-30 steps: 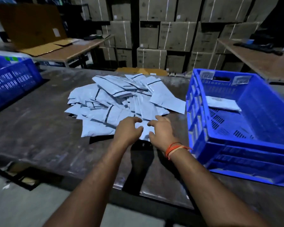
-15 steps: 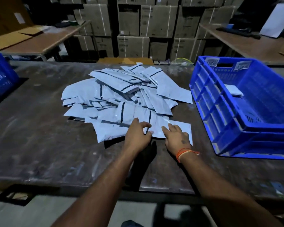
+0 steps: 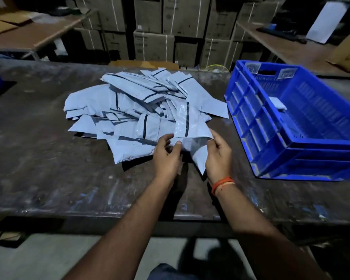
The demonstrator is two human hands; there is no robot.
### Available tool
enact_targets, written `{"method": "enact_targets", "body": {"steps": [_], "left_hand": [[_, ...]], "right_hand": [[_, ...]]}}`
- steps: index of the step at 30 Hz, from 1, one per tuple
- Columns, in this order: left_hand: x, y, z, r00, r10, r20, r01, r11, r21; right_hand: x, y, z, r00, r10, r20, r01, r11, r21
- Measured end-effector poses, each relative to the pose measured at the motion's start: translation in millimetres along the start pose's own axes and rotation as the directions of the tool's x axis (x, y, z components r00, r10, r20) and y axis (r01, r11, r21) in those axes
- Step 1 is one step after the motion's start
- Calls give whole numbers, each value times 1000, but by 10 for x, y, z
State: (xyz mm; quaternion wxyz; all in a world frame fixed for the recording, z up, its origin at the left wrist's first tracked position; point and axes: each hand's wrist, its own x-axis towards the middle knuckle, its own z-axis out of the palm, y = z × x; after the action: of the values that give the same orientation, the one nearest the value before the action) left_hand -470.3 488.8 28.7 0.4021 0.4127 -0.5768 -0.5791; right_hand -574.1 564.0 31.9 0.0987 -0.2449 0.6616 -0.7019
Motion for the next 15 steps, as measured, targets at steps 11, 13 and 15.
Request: {"method": "enact_targets", "body": {"steps": [11,13,15], "left_hand": [[-452,-153,32,969,-237,74,247,940,-235],[-478,-179,-84,973,-186,137,200,975,-99],[-455,-180,-216,969,-175,175,177,984,4]], "right_hand": [[-514,70,-346,774,610,168,-592,604,534],[-459,162,-520,764,640,85,-587,634,503],[-343,250,-692,774,633,-17,-554,691,464]]}}
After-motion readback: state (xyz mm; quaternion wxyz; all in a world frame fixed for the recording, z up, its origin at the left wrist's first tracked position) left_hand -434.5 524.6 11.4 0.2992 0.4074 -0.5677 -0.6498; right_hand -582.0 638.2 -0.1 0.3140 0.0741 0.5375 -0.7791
